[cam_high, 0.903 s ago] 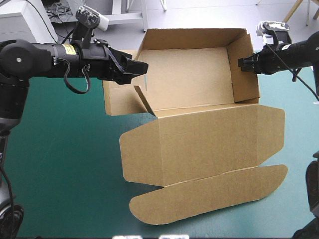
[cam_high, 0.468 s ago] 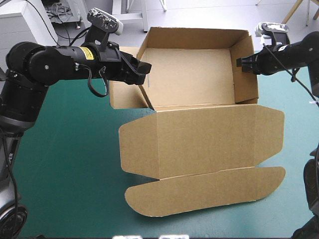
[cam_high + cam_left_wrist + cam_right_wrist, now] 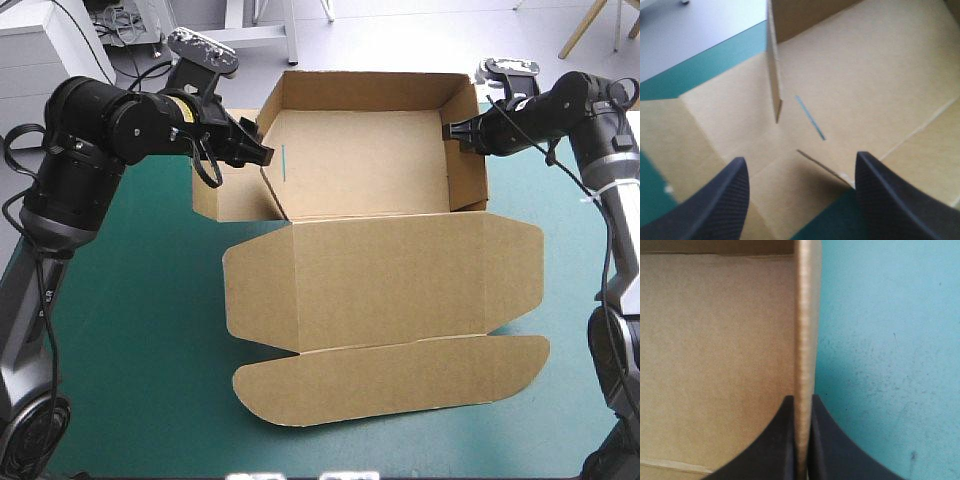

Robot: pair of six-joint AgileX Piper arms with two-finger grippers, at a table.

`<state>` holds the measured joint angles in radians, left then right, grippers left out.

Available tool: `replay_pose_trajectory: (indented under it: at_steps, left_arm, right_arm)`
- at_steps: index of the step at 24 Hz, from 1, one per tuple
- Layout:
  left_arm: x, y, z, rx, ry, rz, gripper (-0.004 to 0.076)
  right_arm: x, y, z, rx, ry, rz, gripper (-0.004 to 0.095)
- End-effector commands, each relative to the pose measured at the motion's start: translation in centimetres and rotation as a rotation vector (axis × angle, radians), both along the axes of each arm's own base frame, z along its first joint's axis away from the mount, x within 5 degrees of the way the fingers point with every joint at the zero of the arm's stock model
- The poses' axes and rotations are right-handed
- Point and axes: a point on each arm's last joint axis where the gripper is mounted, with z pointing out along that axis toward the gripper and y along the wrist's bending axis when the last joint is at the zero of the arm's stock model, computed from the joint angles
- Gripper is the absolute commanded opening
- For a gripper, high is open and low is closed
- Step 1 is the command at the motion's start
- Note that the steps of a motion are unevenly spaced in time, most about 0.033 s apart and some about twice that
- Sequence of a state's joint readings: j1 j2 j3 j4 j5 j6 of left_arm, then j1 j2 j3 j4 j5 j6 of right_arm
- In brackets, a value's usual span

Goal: Fold the box

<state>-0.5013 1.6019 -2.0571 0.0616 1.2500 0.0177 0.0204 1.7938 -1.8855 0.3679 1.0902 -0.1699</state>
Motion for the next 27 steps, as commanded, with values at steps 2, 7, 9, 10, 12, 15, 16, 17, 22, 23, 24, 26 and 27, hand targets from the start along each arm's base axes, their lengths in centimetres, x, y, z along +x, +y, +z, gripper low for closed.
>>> replay_pose_trajectory:
  at_steps: [2, 7, 9, 10, 12, 15, 16, 17, 22, 23, 24, 26, 27]
  left_arm:
    - [-1.6, 2.8, 2.5, 0.116, -0.119, 0.141, 0.0438]
    - [-2.9, 6.1, 4.4, 0.152, -0.205, 0.271, 0.0438]
    - [-3.3, 7.7, 5.0, 0.152, -0.223, 0.323, 0.0438]
    - [-3.5, 8.8, 5.2, 0.153, -0.231, 0.361, 0.0438]
    - [-3.6, 11.0, 5.6, 0.153, -0.237, 0.443, 0.0438]
    - [-3.6, 14.9, 5.6, 0.137, -0.216, 0.573, 0.0438]
    - [-3.4, 17.0, 5.1, 0.088, -0.174, 0.619, 0.0438]
    - [-3.2, 17.8, 4.7, 0.064, -0.153, 0.630, 0.0438]
    - [-0.6, 22.5, -1.9, -0.149, 0.037, 0.609, 0.0438]
    - [-0.3, 22.5, -2.5, -0.177, 0.037, 0.589, 0.0438]
    - [0.5, 22.4, -4.1, -0.251, 0.044, 0.542, 0.0438]
    - [1.4, 22.1, -6.8, -0.328, 0.098, 0.495, 0.0438]
    - [1.8, 21.9, -8.1, -0.356, 0.136, 0.463, 0.0438]
  right_arm:
    - [-1.0, 0.2, 3.0, 0.061, -0.110, -0.021, -0.0007]
    - [-1.0, 0.2, 3.0, 0.059, -0.104, -0.017, -0.0008]
    - [-1.1, 0.2, 2.9, 0.055, -0.100, -0.004, -0.0010]
    - [-1.2, 0.3, 2.9, 0.057, -0.095, 0.011, -0.0014]
    - [-1.3, 0.3, 2.9, 0.060, -0.083, 0.029, -0.0014]
    - [-1.4, 0.2, 2.9, 0.086, -0.075, 0.050, -0.0014]
    - [-1.6, -0.1, 3.1, 0.128, -0.073, 0.077, -0.0014]
    - [-1.6, -0.1, 3.2, 0.151, -0.075, 0.094, -0.0014]
    - [-2.6, -1.6, 4.7, 0.298, -0.124, 0.168, -0.0014]
    - [-2.6, -1.7, 4.8, 0.301, -0.128, 0.169, -0.0014]
    - [-2.7, -1.6, 4.9, 0.308, -0.129, 0.172, -0.0014]
    - [-2.8, -1.4, 5.2, 0.334, -0.141, 0.186, -0.0013]
    - [-2.8, -1.3, 5.4, 0.350, -0.150, 0.192, -0.0014]
